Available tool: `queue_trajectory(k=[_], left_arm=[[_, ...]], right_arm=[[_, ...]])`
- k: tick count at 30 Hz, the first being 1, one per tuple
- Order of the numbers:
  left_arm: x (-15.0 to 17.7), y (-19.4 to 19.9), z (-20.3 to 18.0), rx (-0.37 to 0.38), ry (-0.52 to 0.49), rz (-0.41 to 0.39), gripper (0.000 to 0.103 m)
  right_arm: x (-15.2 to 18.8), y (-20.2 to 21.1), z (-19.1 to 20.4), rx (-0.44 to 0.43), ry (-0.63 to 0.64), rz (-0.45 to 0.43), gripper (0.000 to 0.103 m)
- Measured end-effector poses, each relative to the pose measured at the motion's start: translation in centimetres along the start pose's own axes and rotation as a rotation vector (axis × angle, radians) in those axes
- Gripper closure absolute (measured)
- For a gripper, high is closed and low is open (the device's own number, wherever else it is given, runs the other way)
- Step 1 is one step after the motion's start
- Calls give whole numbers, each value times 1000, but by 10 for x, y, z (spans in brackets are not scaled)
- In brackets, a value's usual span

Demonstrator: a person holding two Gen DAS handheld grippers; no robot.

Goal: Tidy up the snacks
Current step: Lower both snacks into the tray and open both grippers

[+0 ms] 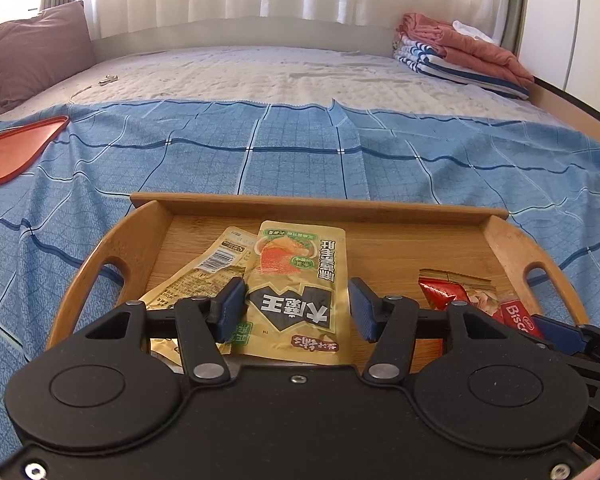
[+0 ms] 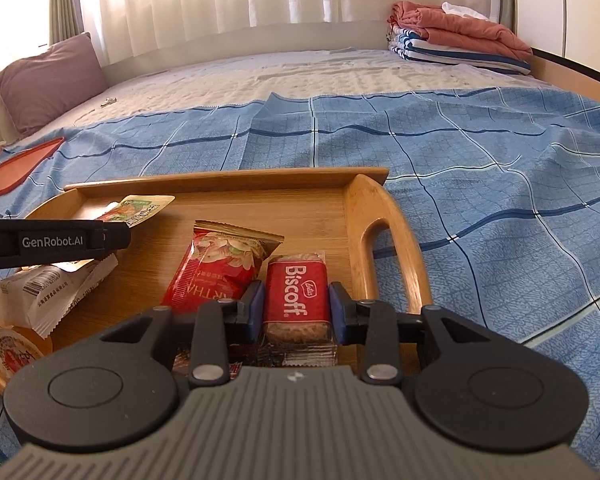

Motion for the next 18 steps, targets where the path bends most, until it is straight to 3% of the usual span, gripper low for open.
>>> queue_trajectory(k=[5, 7, 9, 18], left_arm=[[1, 0, 2, 3, 0, -7, 46], [2, 1, 2, 6, -5, -8, 43], [3, 3, 2, -3, -14, -7, 41], [11, 25, 5, -13, -28, -44, 13]], right_arm=[[0, 0, 0, -2, -4, -4, 61], [0, 2, -2, 5, -21, -15, 43], [0, 4, -4, 5, -38, -28, 36], [-2, 24, -2, 21, -56, -60, 23]])
Point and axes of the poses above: each gripper's, at about its wrist camera, not at the fingertips, and y roughly against the way its jaws point, z to its left, x to its underside, the point moved 1 cm from there along -y, roughly the way its jaws point, and after that the axes turned 12 degrees about -y, right-handed, at the moved point
